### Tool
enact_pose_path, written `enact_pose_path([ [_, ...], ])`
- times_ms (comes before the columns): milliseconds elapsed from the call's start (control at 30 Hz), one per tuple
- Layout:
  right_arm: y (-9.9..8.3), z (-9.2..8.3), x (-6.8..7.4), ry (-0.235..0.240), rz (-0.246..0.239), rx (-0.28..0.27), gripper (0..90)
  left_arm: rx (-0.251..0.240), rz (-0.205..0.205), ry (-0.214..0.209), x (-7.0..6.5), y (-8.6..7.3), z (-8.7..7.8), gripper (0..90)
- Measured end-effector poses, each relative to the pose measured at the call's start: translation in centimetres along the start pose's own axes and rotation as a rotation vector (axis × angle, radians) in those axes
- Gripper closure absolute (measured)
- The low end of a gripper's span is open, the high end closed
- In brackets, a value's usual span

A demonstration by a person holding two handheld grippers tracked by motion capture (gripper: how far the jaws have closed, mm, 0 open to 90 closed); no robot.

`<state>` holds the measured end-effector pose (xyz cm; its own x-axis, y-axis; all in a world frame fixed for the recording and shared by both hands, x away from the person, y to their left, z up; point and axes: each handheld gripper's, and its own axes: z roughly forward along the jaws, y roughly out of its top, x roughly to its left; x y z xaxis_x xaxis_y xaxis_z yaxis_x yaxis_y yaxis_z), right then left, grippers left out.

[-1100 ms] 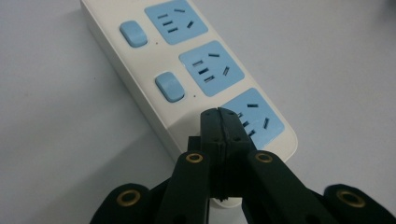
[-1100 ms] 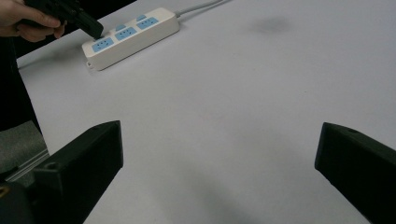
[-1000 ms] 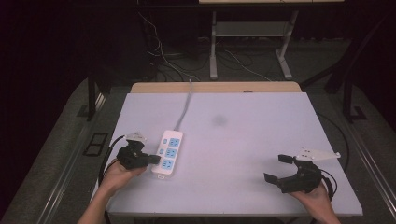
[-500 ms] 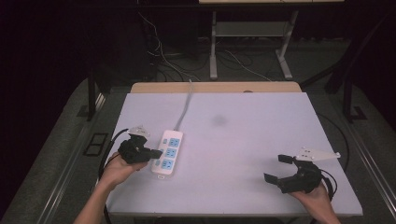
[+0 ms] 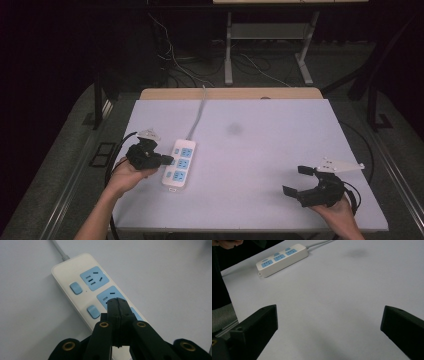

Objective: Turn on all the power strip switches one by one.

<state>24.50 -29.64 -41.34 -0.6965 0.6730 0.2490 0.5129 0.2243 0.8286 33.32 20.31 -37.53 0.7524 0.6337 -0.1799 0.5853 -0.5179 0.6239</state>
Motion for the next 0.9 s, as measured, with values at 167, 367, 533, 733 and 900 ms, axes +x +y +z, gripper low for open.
enact_pose_path([
  [167,0.0,0.0,0.0,0.001,0.004,0.004,0.9,0.018,0.017,0.008,0.2,0.6,-0.1,89.1],
  [367,0.0,-0.1,0.0,-0.002,0.004,0.003,0.8,0.017,0.017,0.006,0.6,1.2,0.0,89.1],
  [533,0.0,-0.1,-0.1,-0.004,0.007,0.001,0.9,0.035,0.018,0.011,1.2,1.2,0.4,89.1],
  [733,-0.1,0.0,-0.1,-0.003,0.005,0.006,0.9,0.045,0.019,0.013,1.6,1.1,1.1,89.1],
  [900,-0.1,0.0,-0.1,-0.002,0.007,0.005,0.9,0.058,0.017,0.008,1.8,0.9,1.9,89.1],
])
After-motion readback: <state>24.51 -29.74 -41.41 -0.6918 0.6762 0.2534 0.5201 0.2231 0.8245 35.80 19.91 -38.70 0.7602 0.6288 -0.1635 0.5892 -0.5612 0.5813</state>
